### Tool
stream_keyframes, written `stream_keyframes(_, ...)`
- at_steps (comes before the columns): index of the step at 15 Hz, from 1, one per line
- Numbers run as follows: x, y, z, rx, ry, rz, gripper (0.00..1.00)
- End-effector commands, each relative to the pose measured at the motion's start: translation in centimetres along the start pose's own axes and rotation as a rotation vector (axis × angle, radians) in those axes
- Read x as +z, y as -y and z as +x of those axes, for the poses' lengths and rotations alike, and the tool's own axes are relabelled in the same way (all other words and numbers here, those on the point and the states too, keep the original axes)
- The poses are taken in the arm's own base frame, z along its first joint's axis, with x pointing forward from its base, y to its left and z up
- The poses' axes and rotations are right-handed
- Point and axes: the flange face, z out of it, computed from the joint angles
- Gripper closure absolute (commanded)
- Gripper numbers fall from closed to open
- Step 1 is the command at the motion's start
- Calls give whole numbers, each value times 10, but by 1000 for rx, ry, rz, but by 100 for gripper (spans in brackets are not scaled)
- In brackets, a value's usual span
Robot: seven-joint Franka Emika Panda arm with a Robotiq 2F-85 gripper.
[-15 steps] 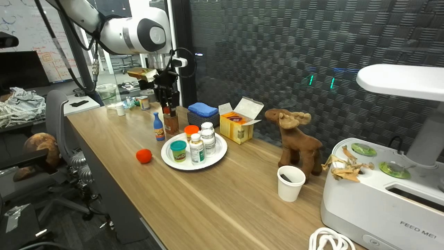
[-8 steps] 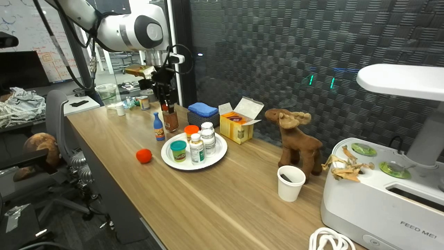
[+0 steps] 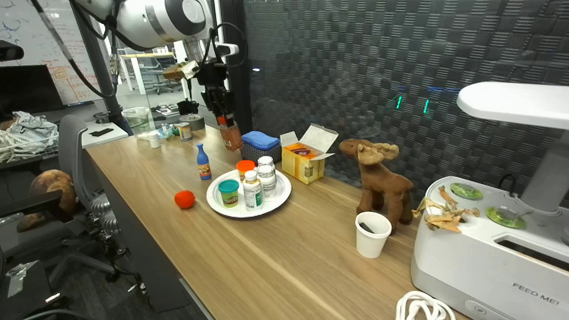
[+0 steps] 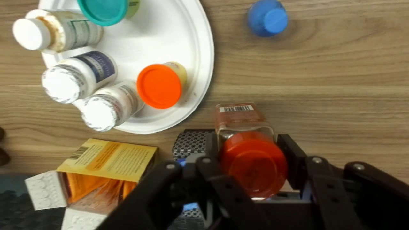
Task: Put all the bottles and the orange plushie on the white plate
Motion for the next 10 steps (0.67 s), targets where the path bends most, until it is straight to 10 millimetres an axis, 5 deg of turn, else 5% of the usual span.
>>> stream_keyframes(1, -23, -31, -12, 79, -37, -49, 76)
stream_keyframes(10, -7, -79, -42, 247, -11, -81, 76)
